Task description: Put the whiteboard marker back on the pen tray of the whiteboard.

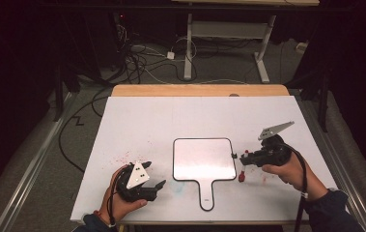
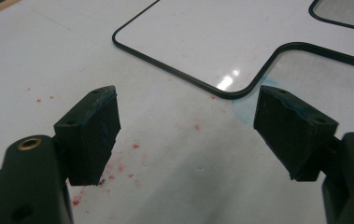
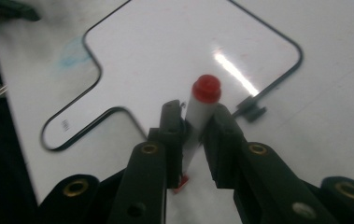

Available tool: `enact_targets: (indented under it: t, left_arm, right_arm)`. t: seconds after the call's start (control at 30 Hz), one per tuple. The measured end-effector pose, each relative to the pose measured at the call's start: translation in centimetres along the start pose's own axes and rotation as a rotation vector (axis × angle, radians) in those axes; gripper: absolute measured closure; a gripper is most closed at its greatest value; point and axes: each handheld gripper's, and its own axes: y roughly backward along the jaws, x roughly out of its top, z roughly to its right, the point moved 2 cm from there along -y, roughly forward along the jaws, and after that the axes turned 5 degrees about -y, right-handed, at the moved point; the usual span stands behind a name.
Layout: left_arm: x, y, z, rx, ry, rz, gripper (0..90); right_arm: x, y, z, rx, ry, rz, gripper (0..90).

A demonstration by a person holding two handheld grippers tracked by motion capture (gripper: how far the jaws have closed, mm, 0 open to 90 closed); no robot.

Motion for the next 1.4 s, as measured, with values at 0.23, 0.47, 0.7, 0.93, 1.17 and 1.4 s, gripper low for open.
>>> enact_targets:
  t: [0.23, 0.47, 0.7, 0.93, 1.17, 1.4]
  left_arm:
    - [0.0, -0.1, 0.0, -0.001, -0.002, -0.007, 21.7]
    - [0.0, -0.3, -0.1, -0.007, 0.001, -0.012, 21.8]
    - [0.1, -0.4, 0.1, -0.008, -0.008, -0.018, 21.7]
    - [0.2, -0.4, 0.2, -0.01, -0.014, -0.014, 21.6]
    - [0.1, 0.0, 0.2, -0.001, -0.017, -0.005, 21.4]
    - [0.1, -0.1, 0.1, 0.023, -0.016, -0.015, 20.3]
  right_arm:
    - [1.1, -3.5, 2.1, -0.064, -0.101, 0.056, 74.3]
    - [0.7, -5.9, 3.4, -0.123, -0.182, 0.081, 71.4]
    - [0.4, -6.9, 3.3, -0.246, -0.114, 0.072, 60.3]
    - [0.3, -5.6, 3.2, -0.285, -0.085, 0.124, 52.6]
    - [-1.6, -1.9, 1.1, -0.289, 0.096, 0.296, 40.5]
    - [-5.9, 1.0, -1.0, -0.355, 0.192, 0.409, 32.8]
